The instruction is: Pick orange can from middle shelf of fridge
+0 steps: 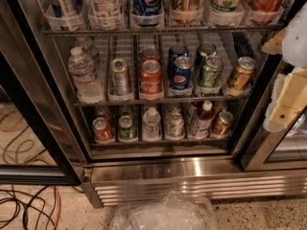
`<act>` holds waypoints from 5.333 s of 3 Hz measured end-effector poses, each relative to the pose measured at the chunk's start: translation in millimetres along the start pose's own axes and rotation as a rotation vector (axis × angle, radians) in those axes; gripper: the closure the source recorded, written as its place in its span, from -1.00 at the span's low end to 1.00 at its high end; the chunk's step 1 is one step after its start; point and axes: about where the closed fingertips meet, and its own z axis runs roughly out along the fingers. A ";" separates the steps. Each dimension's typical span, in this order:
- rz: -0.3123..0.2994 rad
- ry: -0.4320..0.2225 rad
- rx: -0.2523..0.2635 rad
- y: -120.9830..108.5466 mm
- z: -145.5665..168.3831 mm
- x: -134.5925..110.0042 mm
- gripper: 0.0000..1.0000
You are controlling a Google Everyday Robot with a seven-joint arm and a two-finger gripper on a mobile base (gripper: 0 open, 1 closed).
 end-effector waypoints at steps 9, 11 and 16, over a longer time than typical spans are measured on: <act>0.540 -0.358 0.040 81.1 123.4 -13.2 -1.00; 0.813 -0.553 0.097 95.5 173.5 -18.9 -1.00; 1.041 -0.699 0.476 26.2 171.0 10.3 -1.00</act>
Offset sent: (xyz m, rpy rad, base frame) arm 0.0059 -0.0047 -0.0211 0.1434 -0.0594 -0.1156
